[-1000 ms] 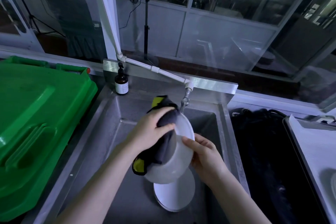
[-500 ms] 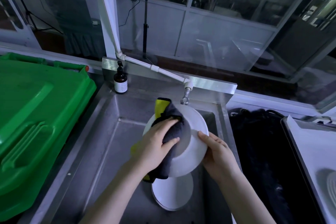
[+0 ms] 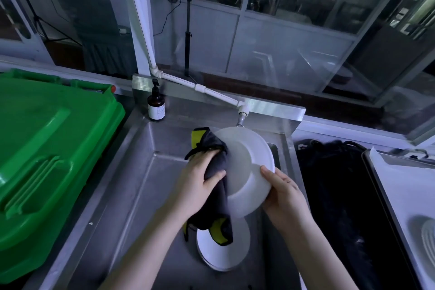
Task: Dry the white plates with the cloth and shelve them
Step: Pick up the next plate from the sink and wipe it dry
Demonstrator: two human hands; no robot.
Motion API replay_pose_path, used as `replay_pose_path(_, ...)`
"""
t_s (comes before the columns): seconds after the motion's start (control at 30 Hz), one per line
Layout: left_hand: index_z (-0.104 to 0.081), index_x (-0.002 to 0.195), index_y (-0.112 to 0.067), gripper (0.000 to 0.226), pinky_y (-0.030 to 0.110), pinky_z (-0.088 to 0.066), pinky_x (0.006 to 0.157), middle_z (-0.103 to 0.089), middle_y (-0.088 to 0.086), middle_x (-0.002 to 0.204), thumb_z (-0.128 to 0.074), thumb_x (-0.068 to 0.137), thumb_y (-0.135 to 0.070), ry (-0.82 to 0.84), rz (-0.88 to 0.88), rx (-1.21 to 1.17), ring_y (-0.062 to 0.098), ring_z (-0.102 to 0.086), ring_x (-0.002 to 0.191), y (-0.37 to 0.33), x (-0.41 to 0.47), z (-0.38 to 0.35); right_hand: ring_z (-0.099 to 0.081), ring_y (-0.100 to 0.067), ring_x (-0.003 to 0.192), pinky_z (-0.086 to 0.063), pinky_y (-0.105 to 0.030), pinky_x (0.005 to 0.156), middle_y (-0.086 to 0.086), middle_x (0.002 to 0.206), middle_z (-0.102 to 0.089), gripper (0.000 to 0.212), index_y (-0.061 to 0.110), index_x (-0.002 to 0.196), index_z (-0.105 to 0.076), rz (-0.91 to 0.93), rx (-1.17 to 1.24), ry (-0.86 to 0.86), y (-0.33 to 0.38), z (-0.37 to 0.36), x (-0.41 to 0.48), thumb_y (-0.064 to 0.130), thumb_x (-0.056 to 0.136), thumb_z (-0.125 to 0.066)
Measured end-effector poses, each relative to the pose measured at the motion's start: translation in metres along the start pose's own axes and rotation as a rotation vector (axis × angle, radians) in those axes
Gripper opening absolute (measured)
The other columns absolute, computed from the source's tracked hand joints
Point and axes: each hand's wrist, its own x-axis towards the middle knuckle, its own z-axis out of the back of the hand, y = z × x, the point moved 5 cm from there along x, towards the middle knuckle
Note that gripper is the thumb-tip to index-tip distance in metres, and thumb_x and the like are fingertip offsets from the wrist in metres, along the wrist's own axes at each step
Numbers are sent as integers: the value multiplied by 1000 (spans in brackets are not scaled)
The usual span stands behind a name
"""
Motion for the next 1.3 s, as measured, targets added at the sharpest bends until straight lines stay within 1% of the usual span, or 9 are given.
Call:
replay_pose_path(0.17, -54, 133, -26, 50, 25, -40, 104, -58, -5, 135, -59, 87, -42, 75, -95, 31, 16, -53, 126, -9, -28, -4, -68, -30, 92, -56, -36, 80, -22, 105, -71, 31, 1, 106, -71, 66, 56, -19, 17, 3, 5, 18, 81, -66)
replay_pose_path(0.23, -52, 134, -30, 51, 21, -39, 104, -56, -8, 137, -55, 86, -46, 118, -133, 13, 11, -51, 127, -22, -32, -14, -69, -31, 91, -58, -37, 79, -24, 107, -71, 33, -1, 110, -70, 55, 59, -1, 14, -3, 4, 16, 83, -64)
replay_pose_path(0.33, -56, 134, -18, 50, 7, -29, 104, -59, -3, 135, -64, 88, -35, 97, -170, -7, 11, -50, 125, -36, -14, -17, -73, -30, 83, -61, -35, 70, -24, 100, -73, 26, 1, 103, -74, -10, 78, 41, 0, -12, -2, 14, 83, -64)
replay_pose_path(0.5, -57, 133, -12, 47, 14, -31, 101, -60, 5, 135, -70, 89, -21, 19, -99, 24, 19, -52, 125, -26, 5, -1, -71, -33, 84, -61, -37, 71, -28, 103, -71, 32, -2, 106, -72, -4, 35, 3, 3, -6, -6, 16, 81, -68)
replay_pose_path(0.7, -59, 130, -12, 46, 11, -31, 101, -62, 3, 130, -73, 86, -15, -6, -34, 8, 21, -56, 121, -2, -24, -6, -72, -23, 82, -59, -28, 69, -16, 93, -75, 15, 7, 87, -78, 116, 66, -5, 29, 3, -1, 15, 82, -66)
replay_pose_path(0.93, -57, 133, -18, 51, 12, -31, 104, -62, -1, 131, -60, 87, -41, 74, -143, 3, 13, -53, 121, -25, -24, -31, -69, -29, 76, -57, -35, 66, -24, 94, -71, 22, 2, 95, -76, -34, 5, -15, -9, 0, -13, 15, 78, -68)
replay_pose_path(1.03, -57, 131, -18, 52, 26, -38, 103, -63, 1, 128, -56, 87, -45, 40, -105, 17, 19, -55, 119, -16, -12, -27, -70, -30, 75, -57, -35, 64, -24, 92, -72, 21, 3, 93, -77, -36, -8, -14, -10, 3, -18, 15, 79, -69)
replay_pose_path(1.17, -59, 129, -7, 46, 33, -40, 102, -64, 11, 126, -73, 86, -18, -75, 59, 19, 32, -57, 119, 17, -7, -25, -70, -24, 75, -57, -30, 65, -18, 89, -75, 17, 7, 87, -79, 31, 0, -40, 5, 10, -19, 15, 76, -68)
replay_pose_path(1.3, -61, 120, -17, 34, 32, -46, 75, -72, 5, 107, -71, 88, -25, -35, 284, -37, 29, -67, 97, 39, -8, -32, -71, -22, 78, -57, -26, 63, -15, 91, -76, 19, 8, 89, -80, 104, -81, -58, 21, 24, -22, 18, 78, -68)
